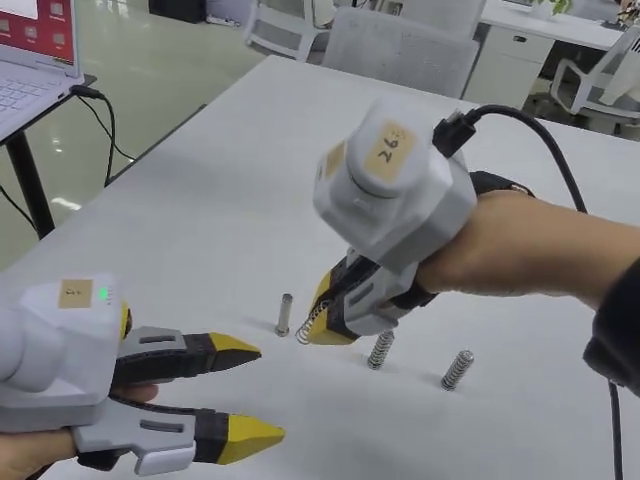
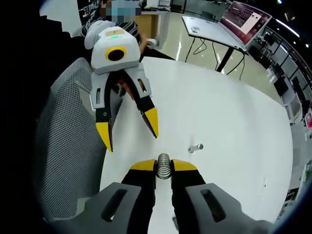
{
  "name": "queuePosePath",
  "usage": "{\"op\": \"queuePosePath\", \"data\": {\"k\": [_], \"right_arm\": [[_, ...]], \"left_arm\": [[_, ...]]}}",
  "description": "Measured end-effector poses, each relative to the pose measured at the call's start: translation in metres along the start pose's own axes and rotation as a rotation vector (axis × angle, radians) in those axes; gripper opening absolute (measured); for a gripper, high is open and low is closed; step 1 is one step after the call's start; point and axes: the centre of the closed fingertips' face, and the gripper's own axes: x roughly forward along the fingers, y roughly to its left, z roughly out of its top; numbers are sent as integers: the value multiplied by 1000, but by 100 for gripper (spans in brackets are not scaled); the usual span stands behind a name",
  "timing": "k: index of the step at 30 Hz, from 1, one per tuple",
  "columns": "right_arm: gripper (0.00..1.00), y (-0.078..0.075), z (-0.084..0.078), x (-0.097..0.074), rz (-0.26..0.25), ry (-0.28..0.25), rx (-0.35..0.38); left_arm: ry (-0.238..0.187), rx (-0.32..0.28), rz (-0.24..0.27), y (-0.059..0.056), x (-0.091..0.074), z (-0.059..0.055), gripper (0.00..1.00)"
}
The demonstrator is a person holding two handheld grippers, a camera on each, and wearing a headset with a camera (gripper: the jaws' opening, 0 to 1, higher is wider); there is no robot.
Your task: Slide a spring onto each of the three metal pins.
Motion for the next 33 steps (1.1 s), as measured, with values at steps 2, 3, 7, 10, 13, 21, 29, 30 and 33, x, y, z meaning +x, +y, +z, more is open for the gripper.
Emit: {"op": "queuePosePath", "data": {"k": [2,3,7,10,13,21,29,30,33], "right_arm": [[8,-4,-1,1,-5,4,3],[8,-6,-2,2,-6,7,6],[8,-15,-6,6,-24,31,2],[8,-26,-8,8,-43,42,12],[8,-38,-11,13,-66,62,10],[8,-50,-7,25,-73,71,14],[8,-58,-6,35,-72,86,13],[8,-58,-6,35,-72,86,14],[8,-60,-4,36,-73,86,15]], "left_arm": [[-1,0,0,0,0,0,41],[0,-1,1,0,1,0,41],[2,0,2,0,1,-1,42],[2,-1,3,0,2,-1,42],[4,0,4,0,2,-1,42],[11,4,5,0,2,-3,41],[8,2,8,0,2,-2,41],[8,1,9,0,2,-2,41],[6,-3,10,0,1,-2,41]]}}
